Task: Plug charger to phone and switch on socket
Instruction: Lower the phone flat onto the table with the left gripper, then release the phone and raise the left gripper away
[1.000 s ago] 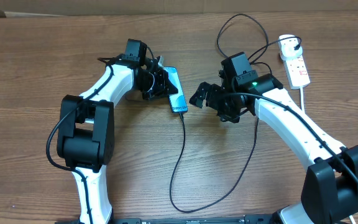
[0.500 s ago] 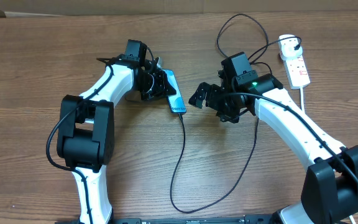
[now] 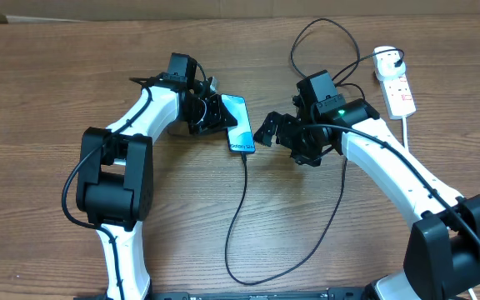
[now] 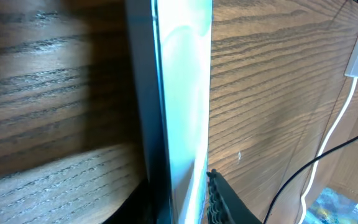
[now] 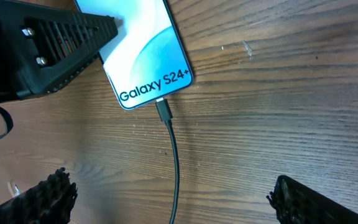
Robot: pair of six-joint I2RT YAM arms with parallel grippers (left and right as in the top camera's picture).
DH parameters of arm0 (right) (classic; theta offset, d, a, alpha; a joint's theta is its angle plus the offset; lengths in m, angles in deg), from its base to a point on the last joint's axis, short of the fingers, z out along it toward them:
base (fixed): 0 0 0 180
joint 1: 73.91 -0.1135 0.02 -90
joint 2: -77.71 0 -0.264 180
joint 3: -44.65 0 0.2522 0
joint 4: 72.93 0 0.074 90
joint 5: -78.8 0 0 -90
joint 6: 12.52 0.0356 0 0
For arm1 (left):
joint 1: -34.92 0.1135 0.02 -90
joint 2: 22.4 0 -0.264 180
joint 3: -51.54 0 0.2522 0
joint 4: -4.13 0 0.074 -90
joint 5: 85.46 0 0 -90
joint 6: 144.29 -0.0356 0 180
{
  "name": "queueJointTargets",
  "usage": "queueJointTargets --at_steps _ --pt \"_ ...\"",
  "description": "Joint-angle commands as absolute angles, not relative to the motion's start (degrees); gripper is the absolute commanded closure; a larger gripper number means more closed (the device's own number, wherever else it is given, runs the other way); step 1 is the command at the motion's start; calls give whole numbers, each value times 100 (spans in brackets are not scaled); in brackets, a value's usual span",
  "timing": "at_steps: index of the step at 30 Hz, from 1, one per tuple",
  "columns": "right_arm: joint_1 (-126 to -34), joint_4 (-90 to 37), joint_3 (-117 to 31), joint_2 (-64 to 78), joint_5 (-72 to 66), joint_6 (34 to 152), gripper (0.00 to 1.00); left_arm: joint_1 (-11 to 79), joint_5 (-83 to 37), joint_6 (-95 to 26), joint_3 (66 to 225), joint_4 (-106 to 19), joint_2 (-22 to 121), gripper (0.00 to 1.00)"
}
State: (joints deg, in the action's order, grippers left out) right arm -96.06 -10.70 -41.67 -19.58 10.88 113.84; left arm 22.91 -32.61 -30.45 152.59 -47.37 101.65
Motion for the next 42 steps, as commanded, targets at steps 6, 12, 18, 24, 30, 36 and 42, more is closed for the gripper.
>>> queueJointTargets --at_steps 6,12,18,24,30,36,42 --pt "-9591 -1057 -4219 -1949 1091 11297 0 2302 -2902 -3074 15268 -4999 10200 74" --pt "-9591 -1059 -4219 -1949 1091 11297 0 2302 -2736 -3181 15268 -5146 10200 74" --pt "-9591 -1055 -4219 -1949 1091 11294 0 2302 -2732 -3207 15294 -5189 10198 77" --pt "-9588 -1057 -4221 -1947 1067 10969 0 2486 -2590 -3590 15941 -6151 10157 91" --pt "-9433 -847 -4418 -1921 1067 10599 0 2785 -2039 -3979 17112 -7493 9927 90" --pt "-8970 152 -5284 -1899 437 10400 0 3041 -1617 -4018 18196 -8260 9306 86" --pt "-8312 1118 -6287 -1893 -710 10398 0 3126 -726 -3847 18505 -8308 8264 68"
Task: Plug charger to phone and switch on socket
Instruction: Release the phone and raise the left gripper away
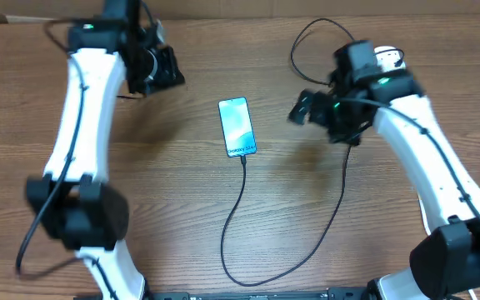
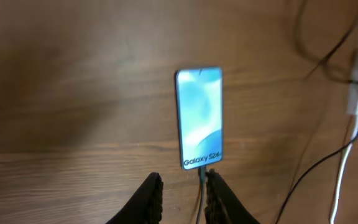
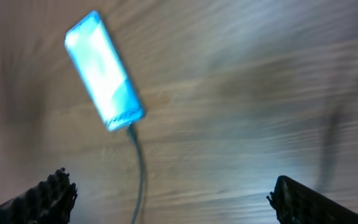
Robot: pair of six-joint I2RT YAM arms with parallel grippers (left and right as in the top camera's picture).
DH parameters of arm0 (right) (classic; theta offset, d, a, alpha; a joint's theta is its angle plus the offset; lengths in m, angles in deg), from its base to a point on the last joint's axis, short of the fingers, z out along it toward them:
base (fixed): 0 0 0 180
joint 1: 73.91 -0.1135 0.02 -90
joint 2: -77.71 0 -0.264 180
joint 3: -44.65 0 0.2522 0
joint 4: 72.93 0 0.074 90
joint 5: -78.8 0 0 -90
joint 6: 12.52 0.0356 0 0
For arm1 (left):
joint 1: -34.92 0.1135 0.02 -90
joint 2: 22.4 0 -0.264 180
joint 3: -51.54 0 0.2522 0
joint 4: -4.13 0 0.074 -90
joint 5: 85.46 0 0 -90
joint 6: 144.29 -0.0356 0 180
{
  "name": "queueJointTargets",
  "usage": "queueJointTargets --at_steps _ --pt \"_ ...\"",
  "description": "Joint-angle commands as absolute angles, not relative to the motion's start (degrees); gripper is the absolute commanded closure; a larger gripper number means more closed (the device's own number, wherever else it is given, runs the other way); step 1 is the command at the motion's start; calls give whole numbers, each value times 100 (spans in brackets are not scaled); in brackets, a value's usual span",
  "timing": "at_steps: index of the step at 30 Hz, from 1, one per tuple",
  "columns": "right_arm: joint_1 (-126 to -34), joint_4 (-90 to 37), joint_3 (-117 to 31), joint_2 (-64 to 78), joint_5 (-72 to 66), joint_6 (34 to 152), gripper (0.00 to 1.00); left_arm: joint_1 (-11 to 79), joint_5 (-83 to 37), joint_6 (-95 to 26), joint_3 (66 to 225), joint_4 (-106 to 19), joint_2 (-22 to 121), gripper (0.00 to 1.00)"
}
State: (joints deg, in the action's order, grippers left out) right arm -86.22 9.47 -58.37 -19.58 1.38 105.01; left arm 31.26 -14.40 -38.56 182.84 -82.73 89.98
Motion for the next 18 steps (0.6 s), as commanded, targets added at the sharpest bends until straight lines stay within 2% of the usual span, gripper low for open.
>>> queueJointTargets --at_steps 1,2,10,18 --pt "-8198 1179 -6377 -1893 -833 10398 0 3126 -472 -3786 18505 -8315 8106 47" --pt "-8050 1231 -6462 -1893 -938 10400 0 3126 -280 -3767 18505 -8328 7980 0" --pt "-6681 1194 -6541 -1895 -898 10637 0 3126 802 -3758 18502 -8772 7536 1" --pt "-5495 1185 -6534 -1895 -901 10637 0 3126 947 -3756 18393 -9084 7695 0"
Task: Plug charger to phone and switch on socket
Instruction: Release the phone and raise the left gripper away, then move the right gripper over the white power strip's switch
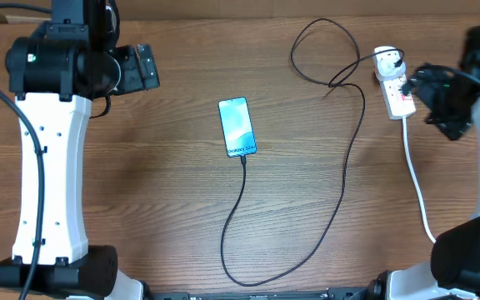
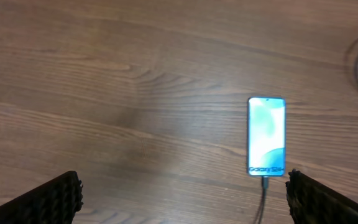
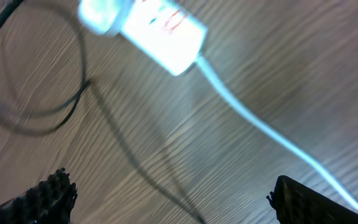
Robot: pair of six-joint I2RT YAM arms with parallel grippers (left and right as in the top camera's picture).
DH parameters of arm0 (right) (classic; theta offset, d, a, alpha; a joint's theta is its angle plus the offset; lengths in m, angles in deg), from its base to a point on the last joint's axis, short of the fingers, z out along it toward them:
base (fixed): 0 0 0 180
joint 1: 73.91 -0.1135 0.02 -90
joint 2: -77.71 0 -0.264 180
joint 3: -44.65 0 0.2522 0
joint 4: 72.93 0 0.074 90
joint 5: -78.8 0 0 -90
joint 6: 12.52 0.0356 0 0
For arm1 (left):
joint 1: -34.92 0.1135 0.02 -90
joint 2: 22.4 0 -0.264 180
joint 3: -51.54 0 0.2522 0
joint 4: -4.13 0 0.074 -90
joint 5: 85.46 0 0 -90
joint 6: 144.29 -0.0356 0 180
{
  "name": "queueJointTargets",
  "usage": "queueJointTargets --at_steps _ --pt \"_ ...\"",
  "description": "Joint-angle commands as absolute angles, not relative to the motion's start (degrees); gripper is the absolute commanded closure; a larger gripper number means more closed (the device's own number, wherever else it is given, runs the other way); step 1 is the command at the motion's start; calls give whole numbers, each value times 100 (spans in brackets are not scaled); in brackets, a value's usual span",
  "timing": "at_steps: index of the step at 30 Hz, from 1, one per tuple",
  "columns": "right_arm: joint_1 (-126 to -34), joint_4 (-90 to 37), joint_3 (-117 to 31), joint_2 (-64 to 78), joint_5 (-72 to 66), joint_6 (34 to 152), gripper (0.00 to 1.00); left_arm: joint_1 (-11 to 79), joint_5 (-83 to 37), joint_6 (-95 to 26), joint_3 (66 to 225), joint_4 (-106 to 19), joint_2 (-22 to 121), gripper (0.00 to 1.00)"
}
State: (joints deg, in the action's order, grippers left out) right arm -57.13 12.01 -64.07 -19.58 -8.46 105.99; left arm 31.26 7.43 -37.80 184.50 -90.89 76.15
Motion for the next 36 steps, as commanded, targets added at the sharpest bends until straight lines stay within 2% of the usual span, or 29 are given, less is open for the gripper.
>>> queueJointTargets --at_steps 1,5,10,18,22,36 --pt "-5403 1168 -6534 -1895 -901 10637 0 3126 947 -3756 18365 -9080 7704 1" --pt "-5228 943 -6457 -1914 -933 10632 0 3124 863 -3743 18269 -9084 7724 1" --pt "-5219 38 -6280 -2161 -1414 10630 0 3115 324 -3736 18164 -9080 7735 1" --pt "-5219 -1134 -6280 -2738 -1377 10221 0 3115 324 -3738 18164 -9080 7735 1" --pt "-5230 -1494 -6283 -3163 -831 9454 0 3115 324 -3740 18164 -9080 7735 0" --pt "-5248 -2404 -6283 -4220 -1377 9347 0 3115 324 -3740 18164 -9080 7735 0"
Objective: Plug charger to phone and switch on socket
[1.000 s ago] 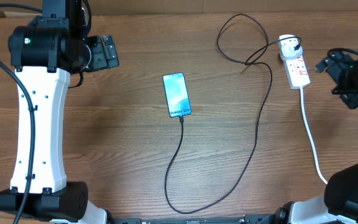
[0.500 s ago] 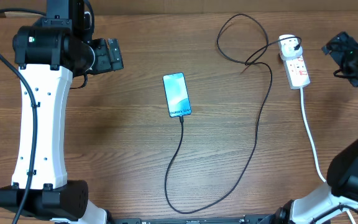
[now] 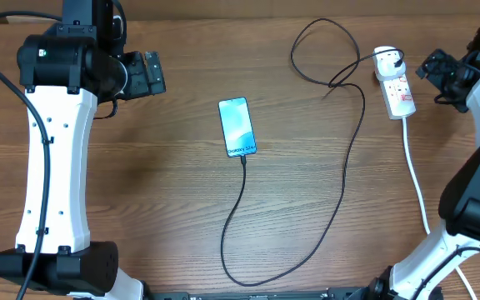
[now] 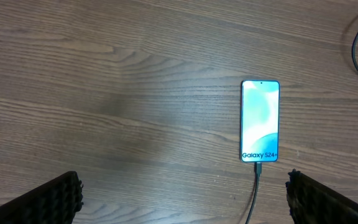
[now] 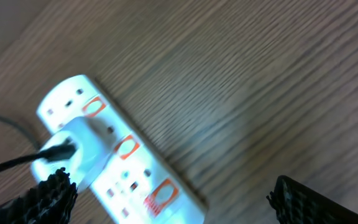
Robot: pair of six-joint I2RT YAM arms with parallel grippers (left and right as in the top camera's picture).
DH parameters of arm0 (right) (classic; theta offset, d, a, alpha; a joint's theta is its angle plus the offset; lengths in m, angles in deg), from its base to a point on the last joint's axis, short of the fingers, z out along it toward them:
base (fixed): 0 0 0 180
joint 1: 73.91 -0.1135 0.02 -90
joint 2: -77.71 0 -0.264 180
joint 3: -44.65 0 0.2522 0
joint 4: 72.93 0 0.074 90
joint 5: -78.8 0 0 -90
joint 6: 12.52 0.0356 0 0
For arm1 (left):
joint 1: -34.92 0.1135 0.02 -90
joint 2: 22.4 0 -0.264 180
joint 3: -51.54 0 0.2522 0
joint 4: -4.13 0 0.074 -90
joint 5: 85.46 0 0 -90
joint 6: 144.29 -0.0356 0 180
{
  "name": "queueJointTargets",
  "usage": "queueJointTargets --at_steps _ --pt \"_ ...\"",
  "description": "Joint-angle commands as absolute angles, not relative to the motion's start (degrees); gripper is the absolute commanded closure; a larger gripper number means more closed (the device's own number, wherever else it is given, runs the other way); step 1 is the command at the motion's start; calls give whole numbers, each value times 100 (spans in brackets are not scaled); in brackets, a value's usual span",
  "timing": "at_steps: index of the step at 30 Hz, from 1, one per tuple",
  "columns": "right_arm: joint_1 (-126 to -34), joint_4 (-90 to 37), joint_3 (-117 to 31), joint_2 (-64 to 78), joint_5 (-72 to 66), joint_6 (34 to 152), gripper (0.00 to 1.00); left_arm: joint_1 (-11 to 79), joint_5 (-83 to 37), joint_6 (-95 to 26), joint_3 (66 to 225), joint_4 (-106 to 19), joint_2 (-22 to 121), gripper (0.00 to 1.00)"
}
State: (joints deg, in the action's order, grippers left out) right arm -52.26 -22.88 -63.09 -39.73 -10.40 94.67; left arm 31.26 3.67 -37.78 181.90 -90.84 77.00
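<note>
The phone (image 3: 237, 126) lies flat mid-table, screen lit, with the black charger cable (image 3: 244, 200) plugged into its lower end; it shows in the left wrist view as the phone (image 4: 260, 121). The cable loops round to the white charger plug (image 3: 386, 60) seated in the white socket strip (image 3: 397, 93). My right gripper (image 3: 437, 71) hangs open just right of the strip, whose red-ringed switches (image 5: 127, 146) fill the right wrist view beside the socket strip (image 5: 114, 162). My left gripper (image 3: 150, 73) is open, high at the far left, nothing between its fingers.
The strip's white lead (image 3: 415, 175) runs down the right side to the front edge. The black cable makes a loop (image 3: 323, 50) at the back and a long curve across the front middle. Bare wood lies left of the phone.
My right gripper has moved further right and back, from over the strip's lead end to beside the strip near its plug end. The left gripper shifted slightly. Phone and cable lie unchanged.
First my left gripper clamped the phone's edge and my right stood open just off its plugged-in lower end. Then both had let go and pulled away, left to the far back left, right toward the socket strip. Now the right hangs open by the strip.
</note>
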Motion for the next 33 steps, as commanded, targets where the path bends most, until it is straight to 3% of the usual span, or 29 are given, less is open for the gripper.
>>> queueJointTargets --at_steps 1,33 --pt "-5248 -2445 -6283 -4288 -1429 9347 0 3115 324 -3740 18164 -9080 7735 0" --pt "-5499 -3151 -6280 -5123 -1821 9354 0 3115 324 -3740 18164 -9080 7735 1"
